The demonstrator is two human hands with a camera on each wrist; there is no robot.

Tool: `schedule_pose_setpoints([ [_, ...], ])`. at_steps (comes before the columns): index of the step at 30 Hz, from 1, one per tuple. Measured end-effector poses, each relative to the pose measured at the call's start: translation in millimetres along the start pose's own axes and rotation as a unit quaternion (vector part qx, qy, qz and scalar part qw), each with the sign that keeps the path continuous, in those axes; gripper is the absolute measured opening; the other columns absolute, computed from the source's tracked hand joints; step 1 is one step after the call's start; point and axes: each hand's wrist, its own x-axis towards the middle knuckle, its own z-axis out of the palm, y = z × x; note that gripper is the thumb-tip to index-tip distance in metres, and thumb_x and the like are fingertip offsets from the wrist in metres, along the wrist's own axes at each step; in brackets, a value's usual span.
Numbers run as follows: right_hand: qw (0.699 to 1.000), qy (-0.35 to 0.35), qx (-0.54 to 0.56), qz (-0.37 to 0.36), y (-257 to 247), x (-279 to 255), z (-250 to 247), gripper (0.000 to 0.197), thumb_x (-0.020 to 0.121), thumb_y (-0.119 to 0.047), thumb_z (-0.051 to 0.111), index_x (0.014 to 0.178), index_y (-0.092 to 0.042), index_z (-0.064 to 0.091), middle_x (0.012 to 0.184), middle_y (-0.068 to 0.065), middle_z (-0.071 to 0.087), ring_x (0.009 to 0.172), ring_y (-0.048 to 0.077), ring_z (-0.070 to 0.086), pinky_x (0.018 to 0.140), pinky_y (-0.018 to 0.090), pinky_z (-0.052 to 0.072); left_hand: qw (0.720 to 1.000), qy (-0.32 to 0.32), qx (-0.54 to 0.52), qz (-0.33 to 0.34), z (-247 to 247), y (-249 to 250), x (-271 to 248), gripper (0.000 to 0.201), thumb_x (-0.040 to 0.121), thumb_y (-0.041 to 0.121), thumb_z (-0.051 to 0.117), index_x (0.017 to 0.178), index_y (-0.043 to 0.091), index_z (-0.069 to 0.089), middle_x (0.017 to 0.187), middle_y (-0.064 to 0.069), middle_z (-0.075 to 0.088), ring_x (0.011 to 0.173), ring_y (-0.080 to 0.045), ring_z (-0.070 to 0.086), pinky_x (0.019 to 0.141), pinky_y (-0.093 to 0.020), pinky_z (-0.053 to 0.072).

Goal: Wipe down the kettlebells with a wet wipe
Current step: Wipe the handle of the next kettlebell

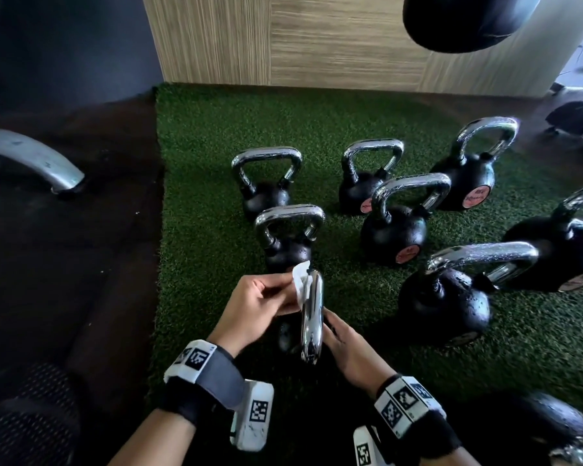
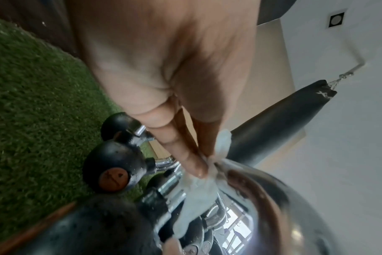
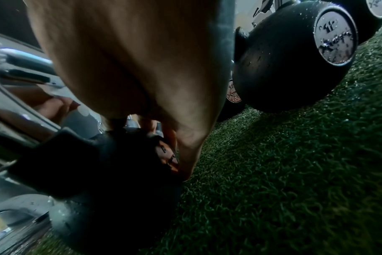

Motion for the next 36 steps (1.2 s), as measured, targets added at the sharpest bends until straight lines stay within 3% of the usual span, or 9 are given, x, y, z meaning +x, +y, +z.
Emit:
schedule_pose_setpoints([
  [4,0.998,0.007,-0.06,-0.022,0,0,1,0.056,0.103,-0.045,0.042,0.154,-0.023,0.034,0.153,-0.004,0.044,0.143,0.013,0.04,0.119,0.031,0.032,0.999,0.018,-0.022,-0.023,2,8,1,0.019,0.093,-0.006,0.061,0.102,0.005,0.074,0.091,-0.008,0.079,0.084,-0.015,0.075,0.073,-0.026,0.062],
  [7,0.999,0.008,-0.038,-0.014,-2,1,-3,0.058,0.1,-0.049,0.048,0.153,-0.027,0.04,0.149,-0.003,0.051,0.137,0.013,0.048,0.118,0.037,0.036,0.997,0.008,-0.037,-0.074,0,8,-6,0.015,0.091,-0.005,0.064,0.102,0.002,0.072,0.082,-0.006,0.078,0.075,-0.012,0.075,0.067,-0.023,0.061],
  [10,1.0,0.005,-0.008,-0.014,-1,0,-5,0.061,0.094,-0.057,0.051,0.149,-0.032,0.045,0.139,-0.008,0.061,0.129,0.008,0.056,0.114,0.04,0.041,0.995,-0.038,-0.004,-0.096,-9,8,-16,0.015,0.079,0.011,0.078,0.094,0.007,0.078,0.091,-0.015,0.078,0.08,-0.016,0.075,0.069,-0.024,0.061],
  [12,1.0,0.005,-0.005,-0.016,-1,1,-6,0.057,0.095,-0.058,0.052,0.148,-0.036,0.046,0.134,-0.012,0.064,0.125,0.004,0.058,0.112,0.039,0.043,0.996,-0.021,-0.003,-0.084,-8,10,-23,0.019,0.073,0.018,0.081,0.091,0.011,0.081,0.092,-0.015,0.078,0.081,-0.018,0.075,0.07,-0.024,0.061],
  [17,1.0,0.002,-0.003,-0.018,0,0,-7,0.065,0.09,-0.067,0.053,0.147,-0.036,0.047,0.134,-0.015,0.064,0.126,0.003,0.058,0.113,0.042,0.042,0.994,-0.053,-0.008,-0.096,-7,12,-45,0.012,0.073,0.019,0.08,0.085,0.019,0.082,0.088,-0.01,0.079,0.078,-0.015,0.075,0.07,-0.024,0.061],
  [24,1.0,0.002,-0.004,-0.018,1,1,-6,0.076,0.079,-0.085,0.048,0.144,-0.045,0.048,0.129,-0.014,0.067,0.12,0.004,0.062,0.108,0.043,0.047,0.992,-0.06,0.111,-0.025,-8,15,-69,0.016,0.077,0.019,0.085,0.093,0.017,0.082,0.09,-0.004,0.08,0.083,-0.011,0.075,0.076,-0.019,0.055],
  [28,1.0,0.009,-0.007,-0.013,2,2,-6,0.091,0.071,-0.092,0.046,0.146,-0.041,0.047,0.138,-0.014,0.061,0.127,0.003,0.056,0.113,0.041,0.043,0.969,-0.06,0.239,0.005,-11,12,-80,0.011,0.079,0.034,0.086,0.089,0.033,0.081,0.09,0.01,0.079,0.088,-0.005,0.074,0.083,-0.018,0.053],
  [31,1.0,0.013,-0.002,-0.007,3,2,-4,0.084,0.075,-0.088,0.049,0.145,-0.042,0.047,0.135,-0.014,0.064,0.124,0.004,0.059,0.111,0.042,0.044,0.967,-0.027,0.254,-0.003,-7,3,-85,0.016,0.077,0.033,0.087,0.092,0.032,0.082,0.093,0.016,0.079,0.093,-0.001,0.074,0.089,-0.018,0.054],
  [36,1.0,0.016,-0.026,0.003,-7,-4,-3,0.056,0.094,-0.06,0.053,0.146,-0.04,0.048,0.133,-0.013,0.065,0.122,0.004,0.06,0.11,0.04,0.045,0.953,0.006,0.302,0.003,-4,-6,-95,0.015,0.08,0.032,0.085,0.095,0.029,0.082,0.093,0.023,0.077,0.094,0.006,0.072,0.088,-0.014,0.052],
])
